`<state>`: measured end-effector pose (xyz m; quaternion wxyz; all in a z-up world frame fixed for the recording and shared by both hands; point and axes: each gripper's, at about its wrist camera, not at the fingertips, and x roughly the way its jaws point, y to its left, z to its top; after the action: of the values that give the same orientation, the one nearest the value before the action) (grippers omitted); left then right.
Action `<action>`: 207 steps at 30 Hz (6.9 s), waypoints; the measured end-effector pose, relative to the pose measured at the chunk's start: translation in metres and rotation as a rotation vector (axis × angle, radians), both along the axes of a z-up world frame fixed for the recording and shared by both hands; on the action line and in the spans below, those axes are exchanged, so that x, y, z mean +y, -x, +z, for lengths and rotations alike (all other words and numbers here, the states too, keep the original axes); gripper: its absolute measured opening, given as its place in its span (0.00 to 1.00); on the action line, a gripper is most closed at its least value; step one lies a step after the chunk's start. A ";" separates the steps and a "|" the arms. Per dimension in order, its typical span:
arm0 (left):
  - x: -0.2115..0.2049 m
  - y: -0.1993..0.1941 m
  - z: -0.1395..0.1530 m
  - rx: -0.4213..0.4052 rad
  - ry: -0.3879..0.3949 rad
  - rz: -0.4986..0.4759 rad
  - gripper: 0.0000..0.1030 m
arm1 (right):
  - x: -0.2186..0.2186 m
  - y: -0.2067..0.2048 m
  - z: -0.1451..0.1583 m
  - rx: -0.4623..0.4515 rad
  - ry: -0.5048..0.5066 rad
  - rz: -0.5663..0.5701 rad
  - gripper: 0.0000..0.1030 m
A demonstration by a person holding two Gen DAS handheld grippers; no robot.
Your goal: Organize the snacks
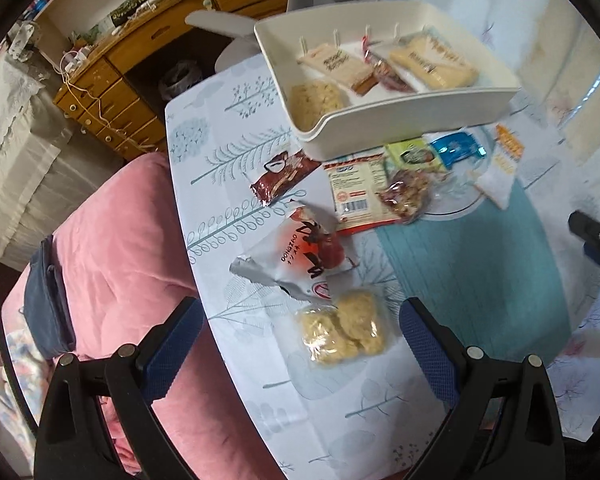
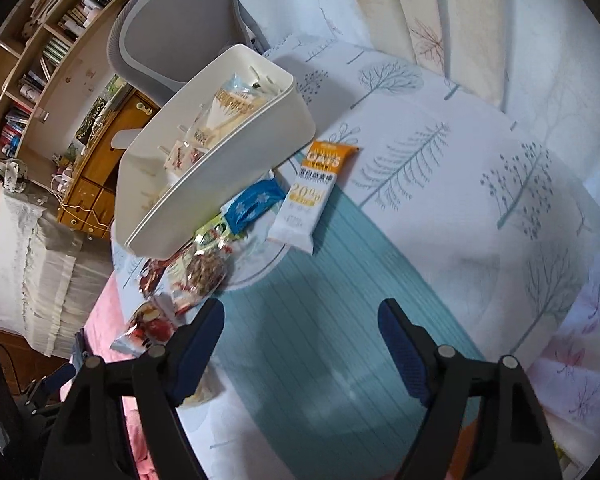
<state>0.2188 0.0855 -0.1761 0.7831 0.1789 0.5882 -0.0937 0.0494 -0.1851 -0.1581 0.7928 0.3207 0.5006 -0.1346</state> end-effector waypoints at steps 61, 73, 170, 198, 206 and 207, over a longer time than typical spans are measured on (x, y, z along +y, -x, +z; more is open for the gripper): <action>0.056 -0.042 -0.044 0.310 0.262 0.339 0.65 | 0.031 -0.063 -0.026 0.152 0.125 0.144 0.36; 0.041 -0.042 0.035 0.236 0.394 0.284 0.65 | 0.073 -0.067 0.035 -0.100 0.157 0.323 0.36; 0.050 0.041 -0.082 0.268 0.363 0.770 0.88 | 0.102 -0.061 0.013 -0.260 0.369 0.915 0.69; 0.028 0.012 -0.134 0.212 0.150 0.776 0.88 | 0.129 -0.111 -0.073 -0.373 0.405 1.238 0.66; 0.024 0.020 -0.134 0.168 0.182 0.756 0.77 | 0.128 -0.115 -0.075 -0.374 0.357 1.242 0.56; 0.023 0.020 -0.133 0.161 0.182 0.751 0.75 | 0.127 -0.115 -0.075 -0.374 0.356 1.243 0.56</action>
<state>0.1983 0.1086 -0.3094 0.7267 -0.1270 0.6617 0.1339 0.1646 -0.0578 -0.2334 0.8369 -0.1450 0.4165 0.3242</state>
